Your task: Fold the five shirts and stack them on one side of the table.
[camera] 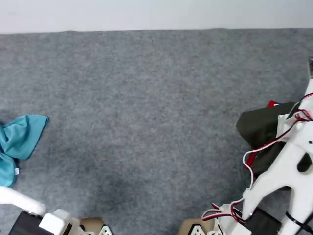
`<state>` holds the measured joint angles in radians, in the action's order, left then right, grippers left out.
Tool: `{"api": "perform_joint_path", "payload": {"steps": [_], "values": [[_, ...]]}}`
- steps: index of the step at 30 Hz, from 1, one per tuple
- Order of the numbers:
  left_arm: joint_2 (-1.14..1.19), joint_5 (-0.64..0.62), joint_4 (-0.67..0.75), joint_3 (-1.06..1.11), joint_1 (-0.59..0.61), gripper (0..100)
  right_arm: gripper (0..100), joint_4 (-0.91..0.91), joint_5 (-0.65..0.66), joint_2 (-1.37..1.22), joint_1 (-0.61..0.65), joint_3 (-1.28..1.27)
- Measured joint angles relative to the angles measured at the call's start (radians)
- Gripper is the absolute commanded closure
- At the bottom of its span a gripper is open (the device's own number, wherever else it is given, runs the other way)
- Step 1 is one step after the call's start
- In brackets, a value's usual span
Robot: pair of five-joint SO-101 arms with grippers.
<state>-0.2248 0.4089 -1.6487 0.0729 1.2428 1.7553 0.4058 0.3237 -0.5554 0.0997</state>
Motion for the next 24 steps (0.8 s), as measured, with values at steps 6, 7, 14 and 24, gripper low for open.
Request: {"api": "perform_joint_path", "payload": {"steps": [6,7,14,24], "values": [[0.0,0.0,0.0,0.0,0.0,97,99.1,0.0,-0.008,0.0,0.04,0.0],[0.0,0.0,0.0,0.0,0.0,97,99.1,0.0,-0.02,0.0,0.055,0.0],[0.0,0.0,0.0,0.0,0.0,97,99.1,0.0,-0.087,0.0,0.158,0.0],[0.0,0.0,0.0,0.0,0.0,97,99.1,-0.014,-0.041,0.0,0.071,-0.066]]}}
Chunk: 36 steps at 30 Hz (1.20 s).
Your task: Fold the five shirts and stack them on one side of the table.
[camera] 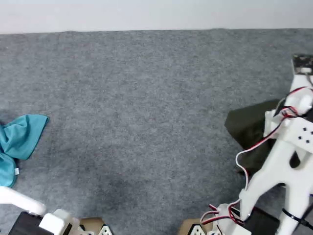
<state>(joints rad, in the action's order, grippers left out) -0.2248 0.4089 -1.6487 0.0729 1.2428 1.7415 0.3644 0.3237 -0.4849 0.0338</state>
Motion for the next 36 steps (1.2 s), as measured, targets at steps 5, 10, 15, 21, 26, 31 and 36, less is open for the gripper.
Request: {"api": "perform_joint_path", "payload": {"steps": [5,10,15,21,26,31,36], "values": [[0.0,0.0,0.0,0.0,-0.008,97,99.1,-0.094,0.055,0.0,-0.075,-0.103],[0.0,0.0,0.0,0.0,-0.046,97,99.1,-0.236,0.106,0.0,-0.129,-0.181],[0.0,0.0,0.0,0.0,-0.054,97,99.1,-0.33,0.167,0.0,-0.173,-0.184],[0.0,0.0,0.0,0.0,-0.054,97,99.1,-0.393,0.215,-0.028,-0.226,-0.184],[0.0,0.0,0.0,0.0,-0.054,97,97.6,-0.414,0.218,-0.112,-0.245,-0.184],[0.0,0.0,0.0,0.0,-0.054,97,77.9,-0.423,0.218,-0.153,-0.245,-0.184],[0.0,0.0,0.0,0.0,-0.054,97,60.1,-0.423,0.218,-0.153,-0.255,-0.161]]}}
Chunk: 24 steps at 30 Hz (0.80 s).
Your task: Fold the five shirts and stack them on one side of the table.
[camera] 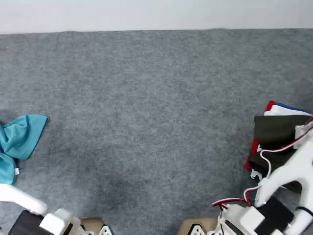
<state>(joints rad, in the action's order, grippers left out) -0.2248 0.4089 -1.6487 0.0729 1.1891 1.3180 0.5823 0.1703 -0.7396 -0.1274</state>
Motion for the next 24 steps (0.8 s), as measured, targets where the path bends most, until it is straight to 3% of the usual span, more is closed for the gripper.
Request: {"api": "perform_joint_path", "payload": {"steps": [9,14,18,24], "values": [[0.0,0.0,0.0,0.0,0.0,97,68.8,0.077,0.0,0.012,0.017,0.101],[0.0,0.0,0.0,0.0,0.0,97,84.4,0.212,0.0,0.037,0.107,0.103],[0.0,0.0,0.0,0.0,0.0,97,98.0,0.219,0.0,0.037,0.184,0.103],[0.0,0.0,0.0,0.0,0.0,97,94.2,0.044,0.0,-0.04,0.264,0.026]]}}
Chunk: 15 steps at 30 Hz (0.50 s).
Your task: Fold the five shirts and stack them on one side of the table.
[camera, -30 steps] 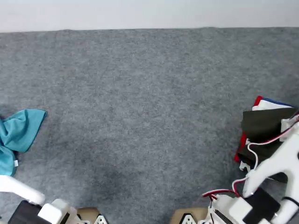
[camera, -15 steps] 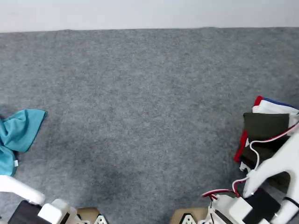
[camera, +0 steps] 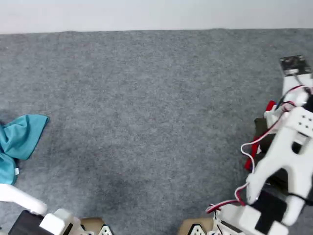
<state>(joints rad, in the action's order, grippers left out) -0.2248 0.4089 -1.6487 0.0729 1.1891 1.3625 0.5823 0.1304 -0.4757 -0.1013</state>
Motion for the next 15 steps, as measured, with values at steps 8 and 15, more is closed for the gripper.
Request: {"api": "perform_joint_path", "payload": {"steps": [8,15], "values": [[0.0,0.052,0.0,0.0,0.0,97,77.3,-0.091,0.0,-0.072,0.035,-0.011],[0.0,0.084,0.0,0.0,0.0,97,77.2,-0.132,0.003,-0.091,0.092,-0.011]]}}
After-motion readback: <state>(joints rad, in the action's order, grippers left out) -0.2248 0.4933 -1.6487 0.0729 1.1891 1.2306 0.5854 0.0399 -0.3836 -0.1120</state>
